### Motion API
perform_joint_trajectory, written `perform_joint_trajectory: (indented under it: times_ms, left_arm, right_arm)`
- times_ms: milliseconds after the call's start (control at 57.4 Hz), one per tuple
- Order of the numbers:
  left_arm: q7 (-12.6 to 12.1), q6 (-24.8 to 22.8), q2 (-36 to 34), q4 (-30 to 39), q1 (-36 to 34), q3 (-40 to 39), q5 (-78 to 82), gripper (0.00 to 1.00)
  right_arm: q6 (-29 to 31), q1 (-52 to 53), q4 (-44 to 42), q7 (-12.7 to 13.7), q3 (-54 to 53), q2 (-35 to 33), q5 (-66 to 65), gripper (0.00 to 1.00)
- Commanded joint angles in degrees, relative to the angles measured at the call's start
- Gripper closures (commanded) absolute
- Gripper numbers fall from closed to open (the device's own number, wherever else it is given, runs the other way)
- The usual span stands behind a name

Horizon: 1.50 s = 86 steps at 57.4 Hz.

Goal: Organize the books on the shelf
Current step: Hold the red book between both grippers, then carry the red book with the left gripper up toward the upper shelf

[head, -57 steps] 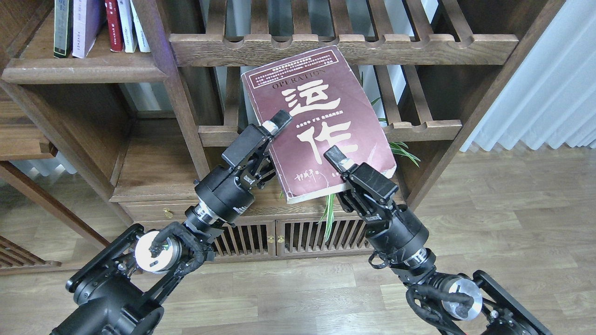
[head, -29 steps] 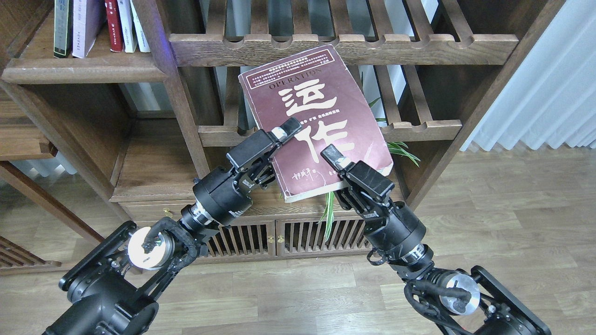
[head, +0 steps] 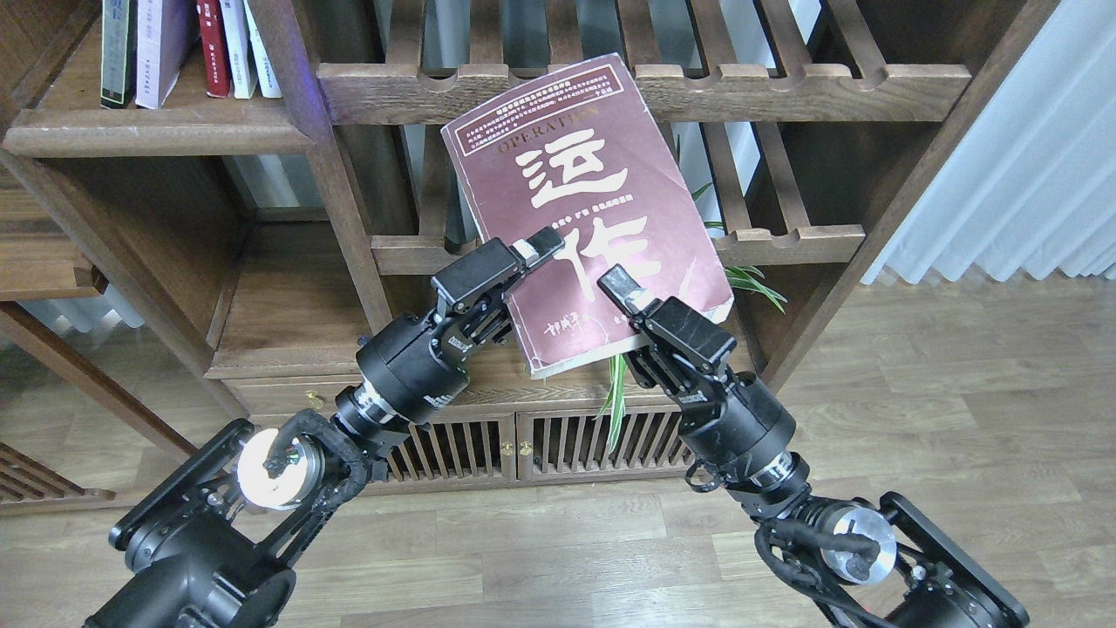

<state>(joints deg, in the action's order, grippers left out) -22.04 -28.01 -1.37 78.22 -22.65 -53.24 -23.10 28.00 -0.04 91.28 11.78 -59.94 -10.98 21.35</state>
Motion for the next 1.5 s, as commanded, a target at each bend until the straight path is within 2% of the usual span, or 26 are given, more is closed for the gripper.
perform_joint_trajectory:
  times_ms: [0, 174, 592, 645, 732, 836, 1028, 1237, 1481]
  left_arm:
    - [-0.02, 0.01, -0.04, 0.01, -0.03, 0.07, 0.16, 0.94]
    - [0.15, 0.01, -0.04, -0.17, 0.06, -0.54, 0.25, 0.94]
    - [0.07, 0.01, -2.06, -0.08, 0.06, -0.90, 0.68, 0.94]
    - [0.07, 0.01, -3.73, 0.01, 0.06, -0.55, 0.95, 0.95]
    - [0.07, 0.01, -5.22, 0.01, 0.23, -0.28, 1.65, 0.96]
    - [0.07, 0.01, -6.28, 0.09, 0.15, -0.28, 2.35, 0.97]
    - [0.77, 0.01, -7.07, 0.36, -0.29, -0.81, 5.16, 0.98]
    - [0.42, 0.01, -7.42, 0.88, -0.29, -2.13, 8.94, 1.00]
    - [-0.37, 0.01, -8.13, 0.88, -0.38, -5.11, 18.96, 1.00]
  right_arm:
    - [0.00, -0.31, -0.05, -0.09, -0.17, -0.10, 0.01, 0.92]
    - [0.00, -0.49, -0.05, -0.18, -0.17, -0.10, -0.08, 0.80]
    - [0.00, -0.93, -0.05, -0.80, -2.37, -0.19, 0.10, 0.60]
    - [0.00, -1.72, -0.13, -1.06, -4.83, -0.01, 0.28, 0.50]
    - [0.00, -2.69, -1.62, -1.76, -7.90, 0.34, 1.06, 0.45]
    - [0.00, -3.48, -2.24, -2.64, -10.02, 0.69, 1.42, 0.42]
    - [0.00, -3.48, -4.88, -2.73, -11.42, 0.78, 1.42, 0.42]
    - [0.00, -2.95, -9.53, -2.73, -11.69, 0.78, 1.33, 0.41]
    - [0.00, -2.95, -10.06, -2.73, -11.07, 0.78, 1.24, 0.41]
